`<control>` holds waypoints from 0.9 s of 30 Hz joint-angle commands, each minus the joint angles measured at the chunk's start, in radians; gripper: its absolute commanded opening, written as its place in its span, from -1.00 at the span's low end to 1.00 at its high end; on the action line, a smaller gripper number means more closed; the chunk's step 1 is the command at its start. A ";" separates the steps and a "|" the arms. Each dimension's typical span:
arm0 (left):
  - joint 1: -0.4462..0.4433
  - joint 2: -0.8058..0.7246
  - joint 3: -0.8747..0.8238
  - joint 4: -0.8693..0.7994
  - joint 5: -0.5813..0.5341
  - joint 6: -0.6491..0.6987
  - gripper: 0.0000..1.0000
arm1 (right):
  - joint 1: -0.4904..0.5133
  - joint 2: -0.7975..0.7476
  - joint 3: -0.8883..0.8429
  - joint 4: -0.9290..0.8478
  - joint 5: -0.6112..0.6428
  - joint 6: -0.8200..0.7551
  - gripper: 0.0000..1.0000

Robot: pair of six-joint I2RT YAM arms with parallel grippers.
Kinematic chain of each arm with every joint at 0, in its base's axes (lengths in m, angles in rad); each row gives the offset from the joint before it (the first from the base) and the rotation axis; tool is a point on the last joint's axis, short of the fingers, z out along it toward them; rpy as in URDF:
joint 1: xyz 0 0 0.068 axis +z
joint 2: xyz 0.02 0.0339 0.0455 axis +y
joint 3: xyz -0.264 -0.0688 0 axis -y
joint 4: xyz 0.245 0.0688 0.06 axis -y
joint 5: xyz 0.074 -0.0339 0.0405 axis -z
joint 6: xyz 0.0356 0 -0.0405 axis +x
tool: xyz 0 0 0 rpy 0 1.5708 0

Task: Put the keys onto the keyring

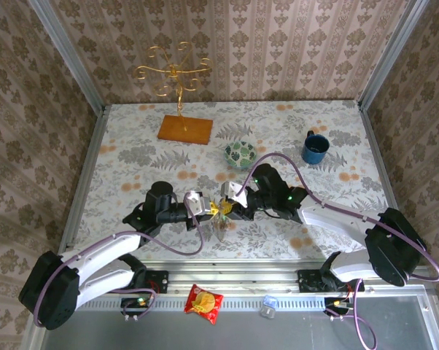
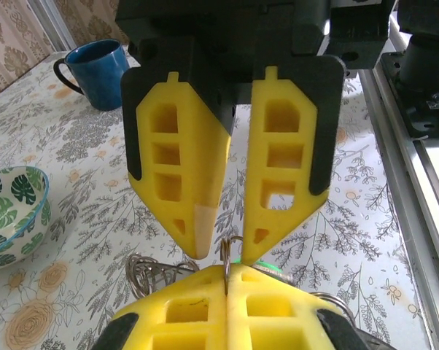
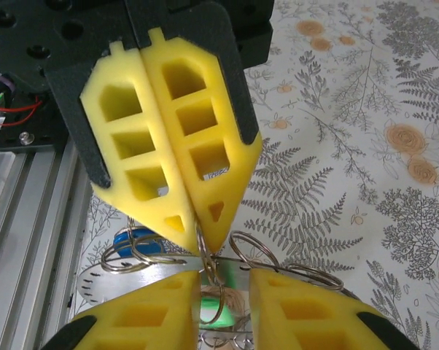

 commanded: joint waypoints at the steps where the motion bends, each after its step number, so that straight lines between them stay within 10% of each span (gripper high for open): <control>1: -0.005 -0.016 -0.016 0.057 0.034 -0.035 -1.00 | -0.002 0.006 0.003 0.051 -0.032 0.024 -0.58; 7: -0.005 -0.027 -0.012 0.026 -0.017 -0.025 -0.86 | 0.000 0.012 0.031 0.016 -0.045 0.006 -1.00; 13: -0.005 -0.029 0.050 -0.131 -0.080 0.065 -0.59 | 0.020 0.009 0.104 -0.157 -0.001 -0.091 -1.00; 25: -0.006 -0.005 0.138 -0.238 -0.060 0.122 -0.92 | 0.096 0.073 0.255 -0.370 0.110 -0.206 -1.00; 27: -0.004 -0.005 0.135 -0.234 -0.027 0.120 -1.00 | 0.086 0.054 0.220 -0.310 0.109 -0.161 -0.71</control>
